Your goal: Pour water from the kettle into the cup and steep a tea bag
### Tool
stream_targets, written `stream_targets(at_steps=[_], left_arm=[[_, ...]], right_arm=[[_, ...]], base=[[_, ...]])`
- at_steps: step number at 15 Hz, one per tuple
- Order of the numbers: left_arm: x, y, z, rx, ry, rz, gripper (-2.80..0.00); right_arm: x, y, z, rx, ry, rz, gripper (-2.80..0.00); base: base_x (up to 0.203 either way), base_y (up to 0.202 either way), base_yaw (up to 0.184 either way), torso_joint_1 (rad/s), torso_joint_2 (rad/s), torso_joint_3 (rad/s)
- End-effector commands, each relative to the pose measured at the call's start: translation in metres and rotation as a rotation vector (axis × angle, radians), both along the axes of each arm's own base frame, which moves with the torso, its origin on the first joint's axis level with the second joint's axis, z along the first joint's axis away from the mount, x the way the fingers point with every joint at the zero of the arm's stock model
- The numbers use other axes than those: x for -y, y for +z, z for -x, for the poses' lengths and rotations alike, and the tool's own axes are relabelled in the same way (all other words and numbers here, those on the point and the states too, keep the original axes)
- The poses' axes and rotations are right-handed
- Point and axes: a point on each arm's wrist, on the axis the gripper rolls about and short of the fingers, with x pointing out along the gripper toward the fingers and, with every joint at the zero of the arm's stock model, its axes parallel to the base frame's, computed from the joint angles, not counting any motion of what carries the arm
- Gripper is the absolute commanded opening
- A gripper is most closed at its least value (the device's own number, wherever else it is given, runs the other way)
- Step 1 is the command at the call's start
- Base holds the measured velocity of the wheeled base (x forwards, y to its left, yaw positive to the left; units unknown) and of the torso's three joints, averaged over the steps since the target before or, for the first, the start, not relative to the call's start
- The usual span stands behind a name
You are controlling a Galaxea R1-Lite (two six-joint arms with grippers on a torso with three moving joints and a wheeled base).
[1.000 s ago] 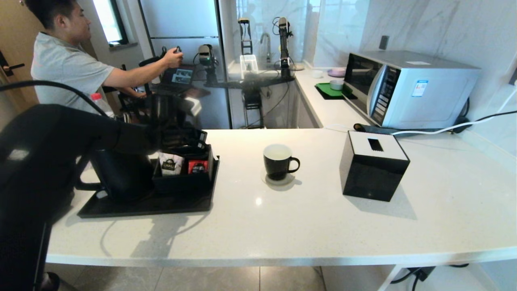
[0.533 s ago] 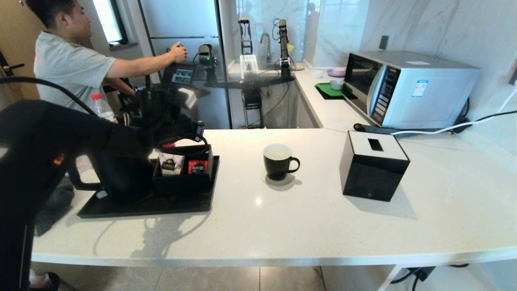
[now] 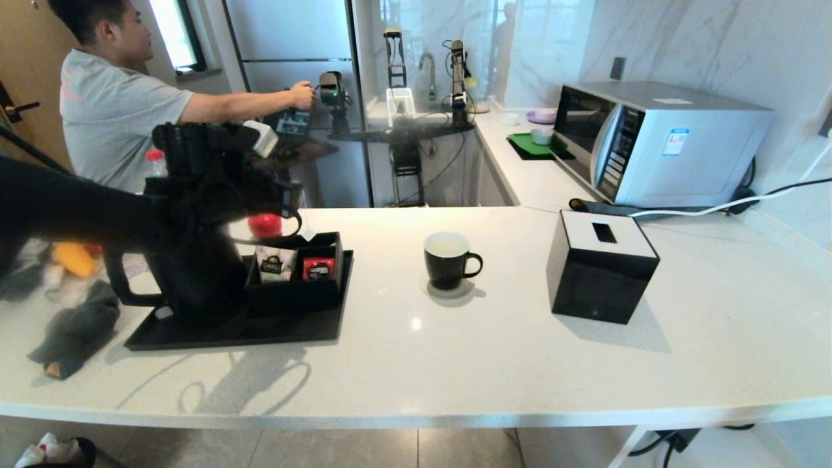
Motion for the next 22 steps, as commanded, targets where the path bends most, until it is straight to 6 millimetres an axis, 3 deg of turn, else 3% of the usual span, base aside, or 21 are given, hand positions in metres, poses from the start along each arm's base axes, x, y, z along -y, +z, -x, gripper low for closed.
stream_targets(at_steps=[1,10,14,22], left_arm=[[-0.002,0.022,0.020,0.045,-0.002,0.023,-2.80],[0.001,0.067,0.051,0.148,-0.114,0.092,-2.80],[0.020,0.072,0.067,0.147,-0.179,0.110,-2.80],[0.077,0.067,0.120,0.092,-0.366,0.140,-2.80]], right_arm=[[0.000,0.000,0.000,-0.001,0.002,0.000,-2.80],[0.000,0.000,0.000,-0.001,0.002,0.000,-2.80],[0.000,0.000,0.000,-0.001,0.000,0.000,-2.80],[0.000,0.000,0.000,-0.001,0.000,0.000,-2.80]], base=[[0.000,0.000,0.000,0.000,0.00,0.000],[0.000,0.000,0.000,0.000,0.00,0.000],[0.000,0.000,0.000,0.000,0.00,0.000],[0.000,0.000,0.000,0.000,0.00,0.000]])
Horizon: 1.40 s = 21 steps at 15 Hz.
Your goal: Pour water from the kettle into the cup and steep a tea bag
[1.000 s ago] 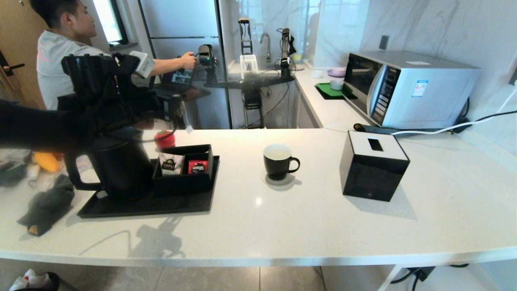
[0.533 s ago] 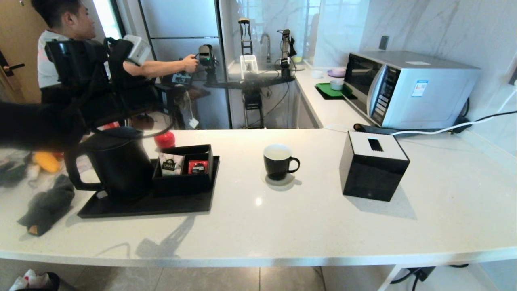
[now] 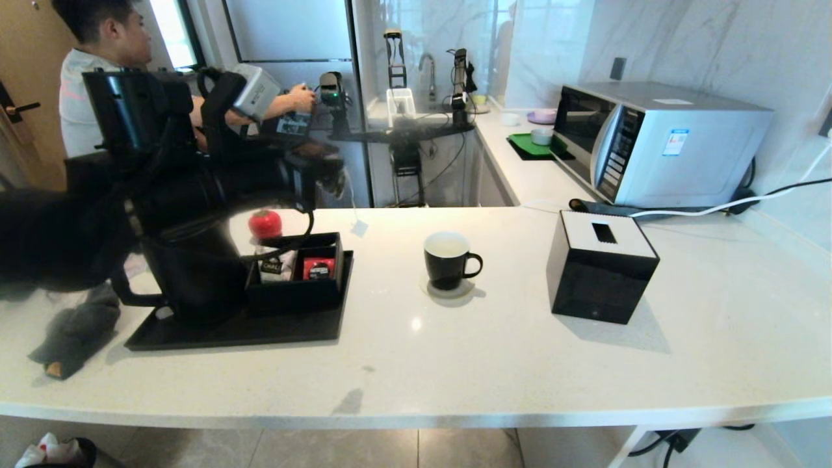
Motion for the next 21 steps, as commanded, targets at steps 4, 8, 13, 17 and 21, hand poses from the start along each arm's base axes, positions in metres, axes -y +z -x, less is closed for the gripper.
stream_targets(at_steps=[4,8,13,17,21], left_arm=[[0.037,0.011,0.030,0.031,-0.136,0.011,-2.80],[0.052,0.012,0.039,0.033,-0.153,0.010,-2.80],[0.078,0.010,0.054,0.027,-0.244,0.007,-2.80],[0.086,0.006,0.061,0.020,-0.247,-0.002,-2.80],[0.083,0.001,0.069,0.006,-0.253,-0.010,-2.80]], right_arm=[[0.000,0.000,0.000,-0.001,0.002,0.001,-2.80],[0.000,0.000,0.000,-0.001,0.000,0.001,-2.80],[0.000,0.000,0.000,-0.002,-0.001,0.025,-2.80],[0.000,0.020,0.004,0.042,0.023,0.095,-2.80],[-0.002,0.081,-0.010,0.018,0.122,0.098,-2.80]], base=[[0.000,0.000,0.000,0.000,0.00,0.000],[0.000,0.000,0.000,0.000,0.00,0.000],[0.000,0.000,0.000,0.000,0.00,0.000],[0.000,0.000,0.000,0.000,0.00,0.000],[0.000,0.000,0.000,0.000,0.00,0.000]])
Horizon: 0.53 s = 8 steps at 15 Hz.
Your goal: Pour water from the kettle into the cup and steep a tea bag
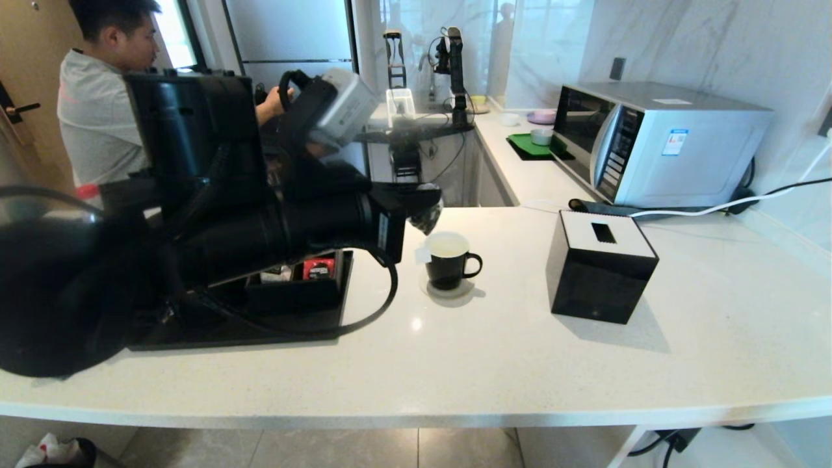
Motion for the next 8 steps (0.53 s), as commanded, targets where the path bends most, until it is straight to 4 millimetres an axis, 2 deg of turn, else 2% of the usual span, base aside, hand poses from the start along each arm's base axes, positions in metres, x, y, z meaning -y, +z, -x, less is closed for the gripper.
stream_targets(at_steps=[1,4,8], left_arm=[[-0.002,0.001,0.004,0.004,-0.003,0.003,-2.80],[-0.004,0.003,0.005,0.010,-0.002,0.008,-2.80],[-0.004,0.004,0.005,0.011,0.000,0.009,-2.80]], right_arm=[[-0.001,0.040,-0.024,-0.073,0.084,0.007,-2.80],[-0.009,0.077,-0.063,-0.113,0.304,0.013,-2.80],[-0.024,0.089,-0.137,-0.160,0.557,0.020,-2.80]], base=[[0.000,0.000,0.000,0.000,0.00,0.000],[0.000,0.000,0.000,0.000,0.00,0.000],[0.000,0.000,0.000,0.000,0.00,0.000]])
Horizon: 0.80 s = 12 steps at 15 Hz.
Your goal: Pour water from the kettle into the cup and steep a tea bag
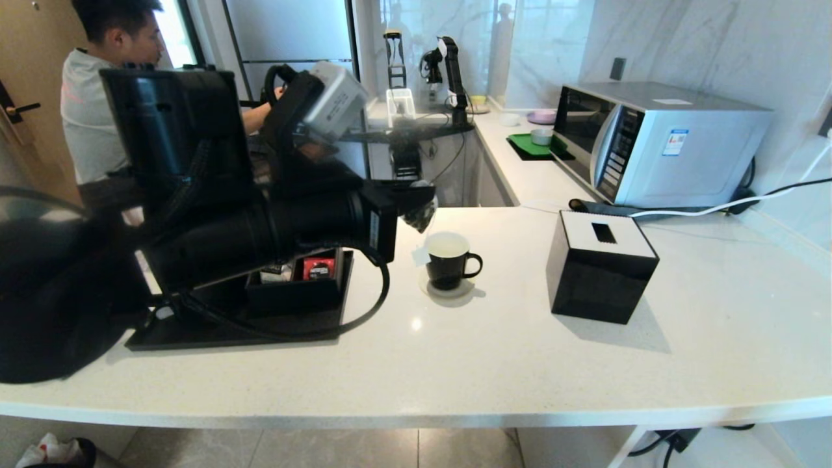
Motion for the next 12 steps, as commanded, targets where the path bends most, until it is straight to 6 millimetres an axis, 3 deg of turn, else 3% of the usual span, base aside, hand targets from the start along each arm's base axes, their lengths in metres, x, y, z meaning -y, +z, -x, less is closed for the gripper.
stream_targets(at_steps=[1,2,3,6,12], left_arm=[[0.000,0.000,0.000,0.002,0.001,0.001,-2.80],[0.000,0.000,0.000,0.000,0.007,-0.001,-2.80],[0.000,-0.001,-0.001,0.000,0.016,-0.003,-2.80],[0.001,-0.003,-0.002,-0.006,0.018,-0.008,-2.80],[0.003,-0.004,-0.001,-0.008,0.011,-0.010,-2.80]], right_arm=[[-0.014,-0.007,-0.070,-0.110,0.113,0.016,-2.80],[-0.021,-0.009,-0.090,-0.102,0.159,0.016,-2.80],[-0.029,-0.012,-0.106,-0.092,0.201,0.016,0.00],[-0.058,-0.015,-0.134,-0.063,0.338,0.018,0.00],[-0.096,-0.027,-0.139,-0.107,0.491,0.038,0.00]], base=[[0.000,0.000,0.000,0.000,0.00,0.000],[0.000,0.000,0.000,0.000,0.00,0.000],[0.000,0.000,0.000,0.000,0.00,0.000],[0.000,0.000,0.000,0.000,0.00,0.000],[0.000,0.000,0.000,0.000,0.00,0.000]])
